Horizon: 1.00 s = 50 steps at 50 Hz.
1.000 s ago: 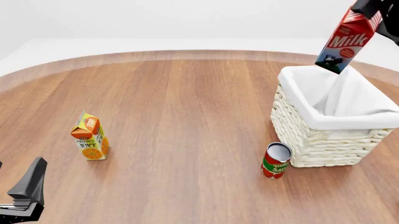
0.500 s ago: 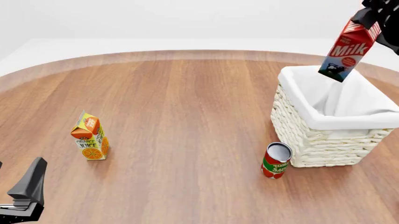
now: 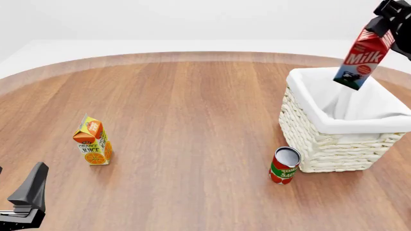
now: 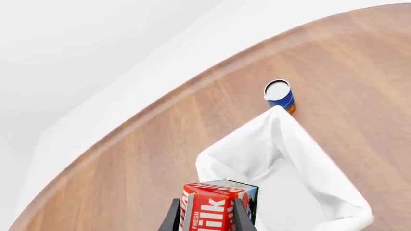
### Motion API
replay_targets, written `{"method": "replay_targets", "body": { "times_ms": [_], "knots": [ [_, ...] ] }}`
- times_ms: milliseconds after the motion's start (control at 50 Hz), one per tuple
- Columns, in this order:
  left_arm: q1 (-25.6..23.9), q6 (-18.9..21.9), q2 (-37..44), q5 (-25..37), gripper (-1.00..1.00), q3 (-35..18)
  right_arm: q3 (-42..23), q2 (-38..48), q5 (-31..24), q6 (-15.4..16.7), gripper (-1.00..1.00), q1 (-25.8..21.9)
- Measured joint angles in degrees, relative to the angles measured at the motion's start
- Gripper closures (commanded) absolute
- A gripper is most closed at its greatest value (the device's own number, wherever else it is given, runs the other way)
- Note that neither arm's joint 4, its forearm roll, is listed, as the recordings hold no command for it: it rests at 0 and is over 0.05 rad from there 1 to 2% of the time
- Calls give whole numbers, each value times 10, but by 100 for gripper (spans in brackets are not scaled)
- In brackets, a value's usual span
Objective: Pick the milk and place it in the basket.
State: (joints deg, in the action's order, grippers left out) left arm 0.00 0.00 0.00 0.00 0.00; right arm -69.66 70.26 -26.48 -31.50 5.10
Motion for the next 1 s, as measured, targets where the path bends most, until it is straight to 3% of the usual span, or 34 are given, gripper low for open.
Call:
{"method": "replay_targets", "body": {
  "times_ms": [1000],
  "knots": [
    [0,0,0,0,-100,0,25,51,52,14,100,37]
  ]
}}
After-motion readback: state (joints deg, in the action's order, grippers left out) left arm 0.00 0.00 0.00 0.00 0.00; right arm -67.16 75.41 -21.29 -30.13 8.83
